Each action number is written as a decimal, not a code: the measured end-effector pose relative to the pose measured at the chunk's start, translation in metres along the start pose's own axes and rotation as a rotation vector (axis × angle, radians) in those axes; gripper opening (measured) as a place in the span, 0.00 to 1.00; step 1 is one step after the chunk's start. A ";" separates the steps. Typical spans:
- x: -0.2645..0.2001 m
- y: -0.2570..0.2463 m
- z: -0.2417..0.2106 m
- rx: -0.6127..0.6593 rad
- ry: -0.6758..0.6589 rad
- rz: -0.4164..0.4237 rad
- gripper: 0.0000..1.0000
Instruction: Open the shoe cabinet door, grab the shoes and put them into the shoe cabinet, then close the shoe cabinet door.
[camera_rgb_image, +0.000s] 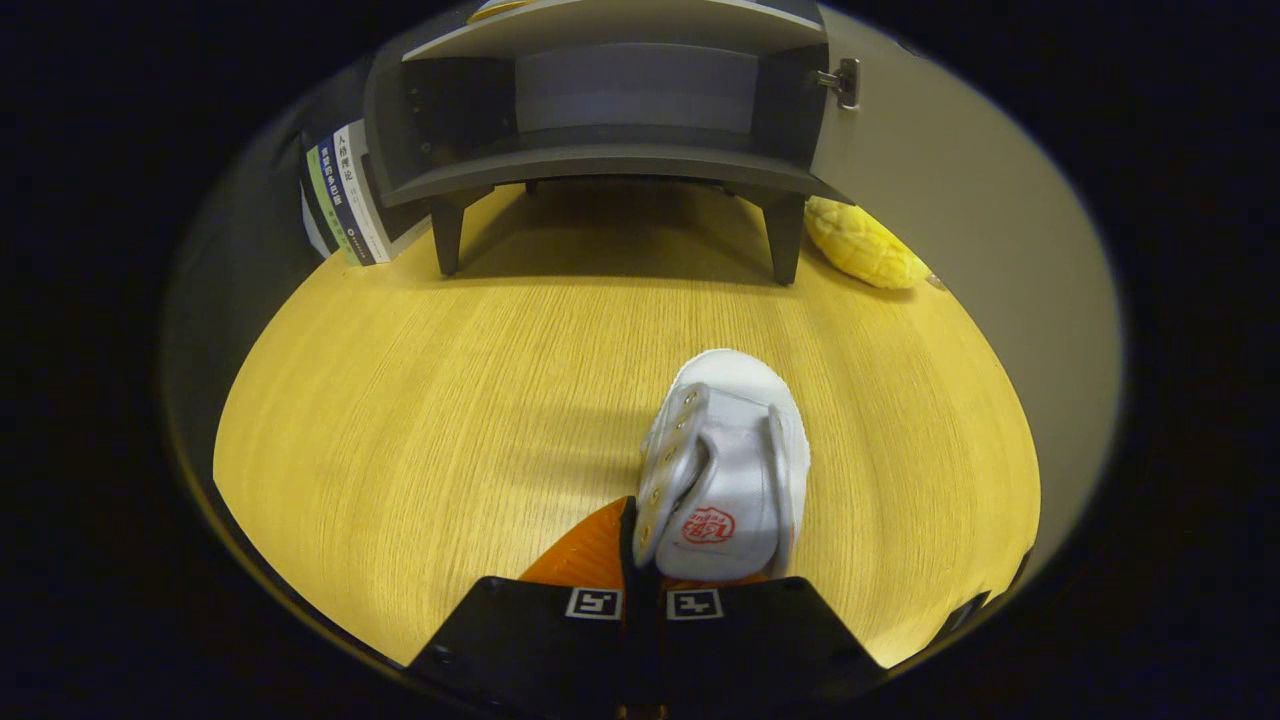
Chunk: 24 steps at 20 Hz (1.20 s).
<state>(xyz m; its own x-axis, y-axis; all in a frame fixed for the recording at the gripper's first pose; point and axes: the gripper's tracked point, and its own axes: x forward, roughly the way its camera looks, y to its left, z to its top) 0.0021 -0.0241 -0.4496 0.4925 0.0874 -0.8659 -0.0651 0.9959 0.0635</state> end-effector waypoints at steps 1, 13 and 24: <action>-0.001 0.001 0.000 -0.002 -0.003 0.009 0.02; -0.069 0.013 0.051 -0.078 -0.162 0.001 0.02; -0.227 0.045 0.169 -0.111 -0.446 0.059 0.02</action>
<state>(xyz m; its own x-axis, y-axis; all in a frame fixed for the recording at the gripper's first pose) 0.0338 0.0052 -0.1662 0.8087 0.1699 -0.5632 -0.1843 0.9824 0.0317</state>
